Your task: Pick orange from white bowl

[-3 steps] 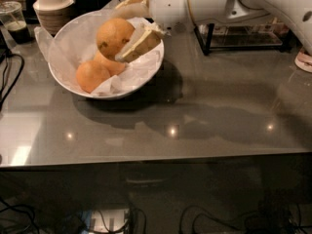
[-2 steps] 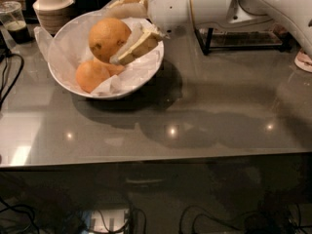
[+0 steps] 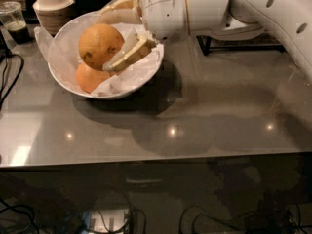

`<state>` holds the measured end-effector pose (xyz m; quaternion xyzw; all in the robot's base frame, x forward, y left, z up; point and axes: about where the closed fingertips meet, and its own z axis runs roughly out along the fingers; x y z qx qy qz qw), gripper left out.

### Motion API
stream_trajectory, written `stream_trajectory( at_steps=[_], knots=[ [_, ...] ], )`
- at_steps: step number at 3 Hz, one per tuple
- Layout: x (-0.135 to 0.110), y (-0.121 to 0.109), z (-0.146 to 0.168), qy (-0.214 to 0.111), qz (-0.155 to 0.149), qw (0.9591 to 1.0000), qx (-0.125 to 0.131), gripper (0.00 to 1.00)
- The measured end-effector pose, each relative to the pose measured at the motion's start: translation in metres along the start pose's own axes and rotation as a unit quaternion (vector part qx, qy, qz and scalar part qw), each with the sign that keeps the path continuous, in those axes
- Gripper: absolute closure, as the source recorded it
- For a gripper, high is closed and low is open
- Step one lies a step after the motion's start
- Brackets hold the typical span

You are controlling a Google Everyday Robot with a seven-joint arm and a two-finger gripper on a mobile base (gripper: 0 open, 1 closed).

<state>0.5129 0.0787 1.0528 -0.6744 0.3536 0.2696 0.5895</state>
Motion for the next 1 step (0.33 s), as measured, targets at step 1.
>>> stream_trajectory(
  at_steps=[1],
  knots=[
    [0.0000,0.0006,0.0004,-0.001,0.000,1.0000,-0.001,1.00]
  ],
)
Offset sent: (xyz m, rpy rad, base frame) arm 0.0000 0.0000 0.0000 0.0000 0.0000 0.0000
